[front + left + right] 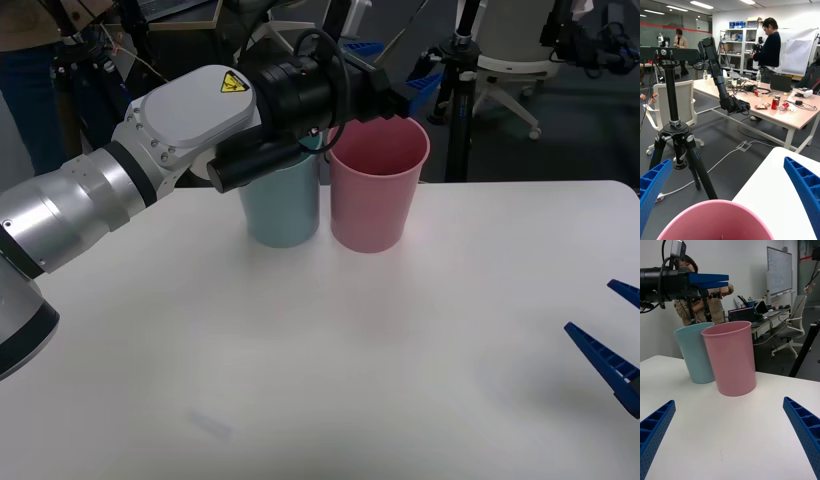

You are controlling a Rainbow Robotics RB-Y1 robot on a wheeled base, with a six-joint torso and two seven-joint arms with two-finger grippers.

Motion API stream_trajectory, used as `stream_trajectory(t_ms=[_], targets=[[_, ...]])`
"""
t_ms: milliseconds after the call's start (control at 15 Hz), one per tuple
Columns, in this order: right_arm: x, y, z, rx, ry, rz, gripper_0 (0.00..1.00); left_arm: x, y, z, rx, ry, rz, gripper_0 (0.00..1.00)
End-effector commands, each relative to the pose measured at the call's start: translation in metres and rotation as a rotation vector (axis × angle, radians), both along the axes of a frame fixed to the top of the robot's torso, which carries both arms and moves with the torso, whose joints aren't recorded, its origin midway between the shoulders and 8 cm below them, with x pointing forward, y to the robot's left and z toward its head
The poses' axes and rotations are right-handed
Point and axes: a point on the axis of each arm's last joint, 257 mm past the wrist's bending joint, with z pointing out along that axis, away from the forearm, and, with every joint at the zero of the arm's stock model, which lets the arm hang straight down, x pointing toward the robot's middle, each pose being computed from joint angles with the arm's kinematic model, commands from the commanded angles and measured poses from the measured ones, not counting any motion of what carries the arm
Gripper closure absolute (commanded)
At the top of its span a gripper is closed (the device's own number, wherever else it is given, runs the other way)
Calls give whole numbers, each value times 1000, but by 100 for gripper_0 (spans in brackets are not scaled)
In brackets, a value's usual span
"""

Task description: Grasp the object on the table and drop it into the matching bin: aluminum can to the light blue bin, PET bottle to the pink bin.

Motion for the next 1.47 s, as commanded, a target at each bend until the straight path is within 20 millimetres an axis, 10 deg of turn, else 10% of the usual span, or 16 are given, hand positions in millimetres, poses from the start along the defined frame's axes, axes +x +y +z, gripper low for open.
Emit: stream_trajectory(t_ms=[67, 667, 1467], targets=[[0, 0, 0, 0, 0, 0, 0, 0, 0, 0, 3, -4, -1, 0], [0, 0, 0, 0, 0, 0, 0, -7, 30, 22, 27, -73, -25, 0], [0, 0, 0, 0, 0, 0, 0, -75, 122, 38, 16, -95, -61, 0]])
